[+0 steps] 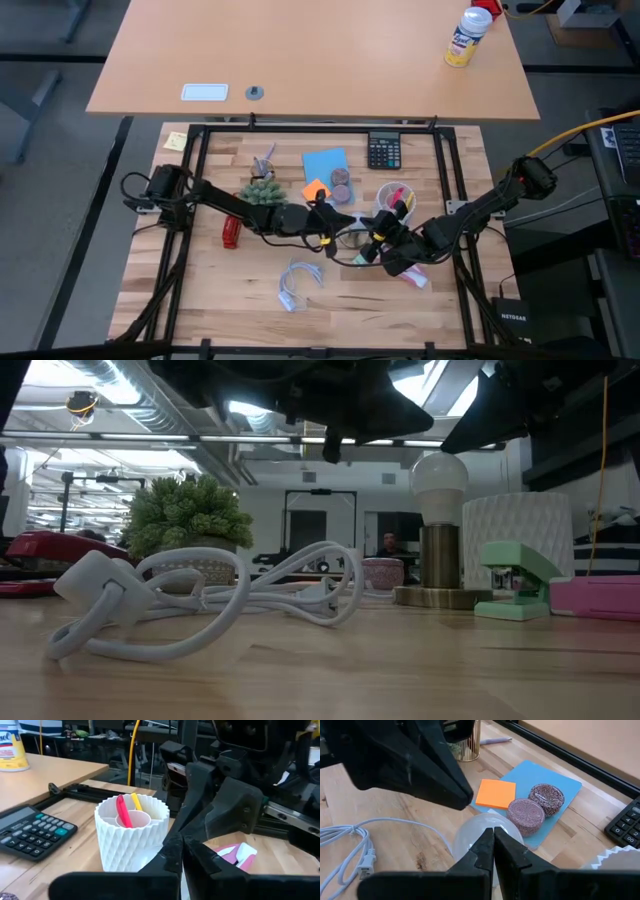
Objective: Screw lightbulb
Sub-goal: Insert the white lightbulb into the lamp socket
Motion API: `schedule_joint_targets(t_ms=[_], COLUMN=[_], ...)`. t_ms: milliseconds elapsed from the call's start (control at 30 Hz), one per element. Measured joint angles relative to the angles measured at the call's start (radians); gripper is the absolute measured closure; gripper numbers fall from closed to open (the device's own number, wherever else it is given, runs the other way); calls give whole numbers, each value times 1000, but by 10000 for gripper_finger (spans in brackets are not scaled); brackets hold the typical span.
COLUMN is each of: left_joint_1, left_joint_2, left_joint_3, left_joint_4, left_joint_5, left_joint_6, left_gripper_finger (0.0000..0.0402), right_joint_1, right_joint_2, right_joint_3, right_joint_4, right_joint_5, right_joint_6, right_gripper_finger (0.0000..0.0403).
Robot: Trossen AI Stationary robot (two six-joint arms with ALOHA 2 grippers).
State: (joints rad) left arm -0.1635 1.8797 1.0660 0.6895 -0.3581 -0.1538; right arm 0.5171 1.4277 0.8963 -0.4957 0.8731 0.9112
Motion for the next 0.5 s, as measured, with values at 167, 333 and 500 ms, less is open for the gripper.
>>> schedule_joint_targets(t_ms=[167, 333, 500], left_joint_1=[1, 1, 1], left_joint_2=[10, 29, 29], left_joint_3=[0, 0, 0], left_joint_4=[-13, -18, -22], left_joint_5=[-1, 0, 0], left_joint_6=[-24, -31, -26], left_gripper_finger=[399, 399, 400], right_joint_1=[0, 0, 0], right_joint_2=[0, 0, 0], right_joint_3=[0, 0, 0], right_joint_4=[0, 0, 2], right_joint_5=[0, 1, 1], right_joint_6=[0, 0, 0], right_gripper_finger=[386, 386, 386])
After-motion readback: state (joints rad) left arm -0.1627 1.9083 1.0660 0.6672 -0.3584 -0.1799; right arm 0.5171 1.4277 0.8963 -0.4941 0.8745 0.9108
